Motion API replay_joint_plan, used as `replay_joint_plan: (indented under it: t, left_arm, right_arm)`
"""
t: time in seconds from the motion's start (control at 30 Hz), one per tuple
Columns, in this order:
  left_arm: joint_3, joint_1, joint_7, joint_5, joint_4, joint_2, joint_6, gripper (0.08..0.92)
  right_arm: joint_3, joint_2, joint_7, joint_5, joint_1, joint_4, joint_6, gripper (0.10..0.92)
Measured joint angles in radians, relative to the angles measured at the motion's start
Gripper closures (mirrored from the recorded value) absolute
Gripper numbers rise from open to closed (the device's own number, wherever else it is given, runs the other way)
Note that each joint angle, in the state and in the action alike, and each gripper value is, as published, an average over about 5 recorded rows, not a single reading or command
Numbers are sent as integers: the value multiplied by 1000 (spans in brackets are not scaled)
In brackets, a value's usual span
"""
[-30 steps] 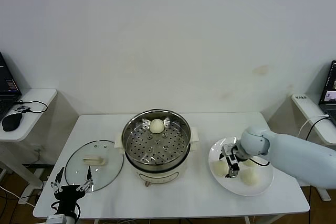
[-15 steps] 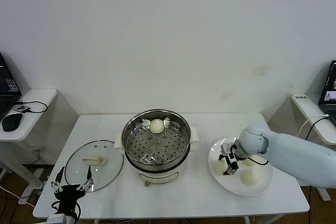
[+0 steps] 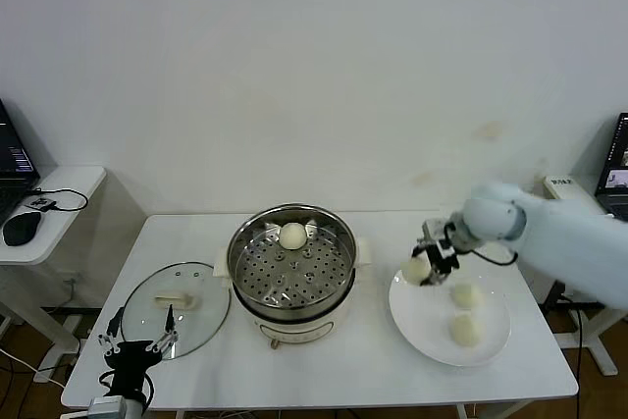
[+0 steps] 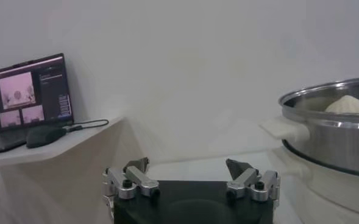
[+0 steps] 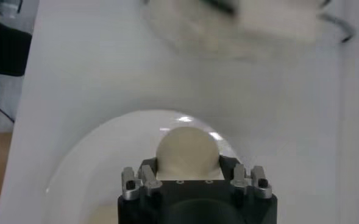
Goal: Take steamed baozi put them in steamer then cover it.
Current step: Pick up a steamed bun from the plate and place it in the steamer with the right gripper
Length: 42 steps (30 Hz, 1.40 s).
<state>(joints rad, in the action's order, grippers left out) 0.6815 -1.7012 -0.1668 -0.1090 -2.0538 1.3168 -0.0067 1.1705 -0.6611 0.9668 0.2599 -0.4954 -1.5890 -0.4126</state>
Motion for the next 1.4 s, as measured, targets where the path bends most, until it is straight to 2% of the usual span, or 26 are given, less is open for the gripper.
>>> replay_joint_plan:
  t: [0.27,0.53,1.0,1.4]
  left_arm:
    - [3,5,0,-5,-3,1,2,177]
    - [25,-14,1,-14,-19,-3,1,177]
    - [74,-19,0,-20,-39,0,-2,177]
    - [81,-17,0,-22,-41,5,-5,177]
  right_arm:
    - [45,-161,-72,180,-139,-16,-84,389]
    - [61,-367,-154,290,-131,55,-167,389]
    - [64,-625,-235,324,5,229,-255,387]
    - [74,-734,-278,310,69,318,-289,378]
